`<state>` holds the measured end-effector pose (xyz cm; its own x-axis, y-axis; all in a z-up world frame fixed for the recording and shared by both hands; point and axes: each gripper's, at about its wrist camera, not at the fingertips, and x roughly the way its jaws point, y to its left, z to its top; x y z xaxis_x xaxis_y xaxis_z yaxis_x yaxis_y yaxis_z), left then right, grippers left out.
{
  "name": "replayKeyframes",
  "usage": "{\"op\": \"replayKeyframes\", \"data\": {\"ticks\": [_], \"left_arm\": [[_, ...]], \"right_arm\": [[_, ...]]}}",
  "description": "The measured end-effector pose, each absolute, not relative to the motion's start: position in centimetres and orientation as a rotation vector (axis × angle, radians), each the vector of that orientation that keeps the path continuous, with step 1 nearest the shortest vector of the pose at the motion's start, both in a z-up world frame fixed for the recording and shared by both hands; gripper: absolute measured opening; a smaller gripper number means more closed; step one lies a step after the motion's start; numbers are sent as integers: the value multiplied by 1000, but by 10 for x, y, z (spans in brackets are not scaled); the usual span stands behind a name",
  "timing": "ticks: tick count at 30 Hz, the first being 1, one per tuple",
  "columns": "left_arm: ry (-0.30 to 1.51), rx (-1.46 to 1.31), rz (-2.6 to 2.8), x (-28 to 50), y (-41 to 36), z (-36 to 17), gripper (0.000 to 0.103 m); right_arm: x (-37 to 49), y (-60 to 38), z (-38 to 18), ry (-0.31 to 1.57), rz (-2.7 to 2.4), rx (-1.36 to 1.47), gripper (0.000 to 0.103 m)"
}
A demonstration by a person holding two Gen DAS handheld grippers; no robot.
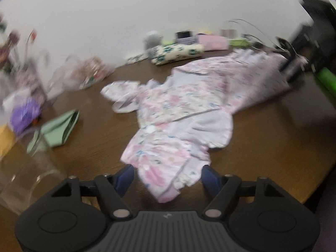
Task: Fold clothes
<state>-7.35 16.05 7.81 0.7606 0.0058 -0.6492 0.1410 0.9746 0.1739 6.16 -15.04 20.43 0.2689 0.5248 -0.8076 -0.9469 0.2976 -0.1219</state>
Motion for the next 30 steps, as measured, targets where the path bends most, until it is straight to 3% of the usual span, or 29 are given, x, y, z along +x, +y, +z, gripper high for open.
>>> {"op": "replayKeyframes", "data": {"ticks": [1, 2, 3, 10, 14, 16, 20, 22, 23, 24, 26, 30], "left_arm": [[711, 190, -66, -71, 165, 79, 31], [708, 169, -62, -68, 169, 79, 11], [701, 149, -59, -67, 172, 78, 7], [552, -68, -73, -49, 172, 103, 4], [463, -111, -139, -2, 141, 127, 3], [505, -80, -165, 32, 118, 126, 4], [726, -32, -87, 92, 91, 96, 15], [751, -53, -78, 94, 97, 92, 18], [727, -71, -57, 86, 105, 96, 27], [703, -89, -36, 79, 113, 100, 46], [653, -124, 5, 64, 130, 107, 63], [636, -167, 140, 49, 166, 112, 66]], "right_arm": [[64, -148, 200, 755, 1097, -681, 37], [67, -146, 196, 769, 1089, -673, 37], [69, -145, 193, 781, 1082, -667, 37], [73, -151, 182, 832, 1064, -616, 33], [74, -148, 181, 832, 1079, -609, 33], [72, -148, 181, 831, 1080, -607, 33], [68, -147, 181, 831, 1080, -604, 33], [66, -148, 181, 830, 1087, -604, 33], [65, -149, 181, 828, 1090, -604, 33], [64, -151, 181, 827, 1096, -603, 33], [66, -153, 181, 829, 1102, -599, 33], [69, -153, 186, 820, 1097, -618, 33]]}}
